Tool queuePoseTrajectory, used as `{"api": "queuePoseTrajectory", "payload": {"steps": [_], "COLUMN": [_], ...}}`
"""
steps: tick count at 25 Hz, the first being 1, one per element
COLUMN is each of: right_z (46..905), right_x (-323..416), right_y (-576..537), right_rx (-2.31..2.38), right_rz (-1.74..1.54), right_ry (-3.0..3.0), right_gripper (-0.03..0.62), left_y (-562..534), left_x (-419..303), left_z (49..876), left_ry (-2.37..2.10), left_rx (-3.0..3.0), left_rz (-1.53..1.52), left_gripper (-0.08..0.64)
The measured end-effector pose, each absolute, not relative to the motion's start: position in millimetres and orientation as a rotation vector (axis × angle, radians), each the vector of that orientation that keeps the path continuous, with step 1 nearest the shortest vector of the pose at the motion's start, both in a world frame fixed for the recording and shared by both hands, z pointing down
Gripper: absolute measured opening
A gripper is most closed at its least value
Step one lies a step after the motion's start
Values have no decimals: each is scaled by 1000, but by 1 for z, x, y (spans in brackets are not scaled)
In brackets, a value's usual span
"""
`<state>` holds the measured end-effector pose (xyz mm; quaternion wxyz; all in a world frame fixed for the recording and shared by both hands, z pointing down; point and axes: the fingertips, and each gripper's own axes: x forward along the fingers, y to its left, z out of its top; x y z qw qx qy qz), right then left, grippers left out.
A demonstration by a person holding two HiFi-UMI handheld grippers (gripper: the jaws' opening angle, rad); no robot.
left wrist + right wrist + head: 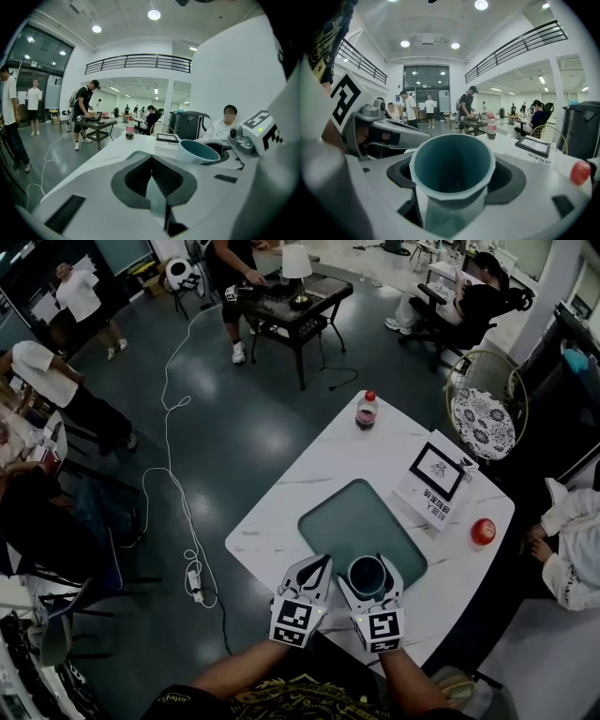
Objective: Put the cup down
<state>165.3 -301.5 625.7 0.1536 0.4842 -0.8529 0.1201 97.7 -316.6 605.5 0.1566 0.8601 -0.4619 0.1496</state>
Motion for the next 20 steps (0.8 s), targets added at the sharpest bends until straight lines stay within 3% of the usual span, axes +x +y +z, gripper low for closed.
{"api": "queuePoseTrajectory", "payload": {"steps": [20], "right_z": [661], "right_x": [176], "right_y": [-308], "right_rx": [1400], "right_rz": [303], "right_ry": [-2409], "right_gripper": [379], "left_y": [-317], "left_x": [109], "left_z": [643], "left_ry": [-1302], "left_rx": [2438], "left_rz": [537], "left_gripper": [9]}}
